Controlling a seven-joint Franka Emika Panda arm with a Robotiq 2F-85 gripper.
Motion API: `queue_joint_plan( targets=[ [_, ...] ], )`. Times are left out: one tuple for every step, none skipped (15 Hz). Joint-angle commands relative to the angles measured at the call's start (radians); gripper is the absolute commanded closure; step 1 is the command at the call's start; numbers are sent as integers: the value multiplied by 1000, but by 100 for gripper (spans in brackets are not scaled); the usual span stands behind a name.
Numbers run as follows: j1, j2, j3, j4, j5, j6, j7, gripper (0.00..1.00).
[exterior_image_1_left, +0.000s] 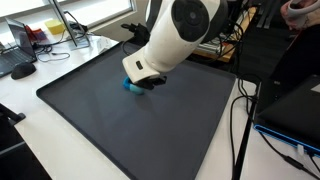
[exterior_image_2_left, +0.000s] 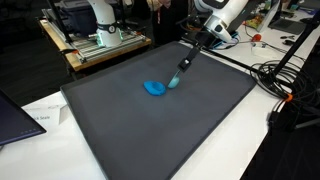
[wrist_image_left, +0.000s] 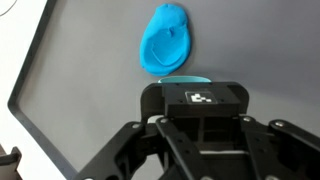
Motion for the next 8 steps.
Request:
queue_joint_plan(
  targets=[
    [-43,-11,-5,12,90,36,-81,78],
    [-55,-17,-8,10,111,45,-100,78],
    [-69,-24,-9,5,130,62,-122,78],
    [-83,-30,-13,0,149,79,-142,78],
    [-95,-36,-15,-4,166,90,-164,78],
    [-109,-44,-16,-11,183,109,-186,78],
    [-122,-50,-18,-18,197,125,-210,78],
    [-136,-57,-17,-26,212,145,-238,78]
  ],
)
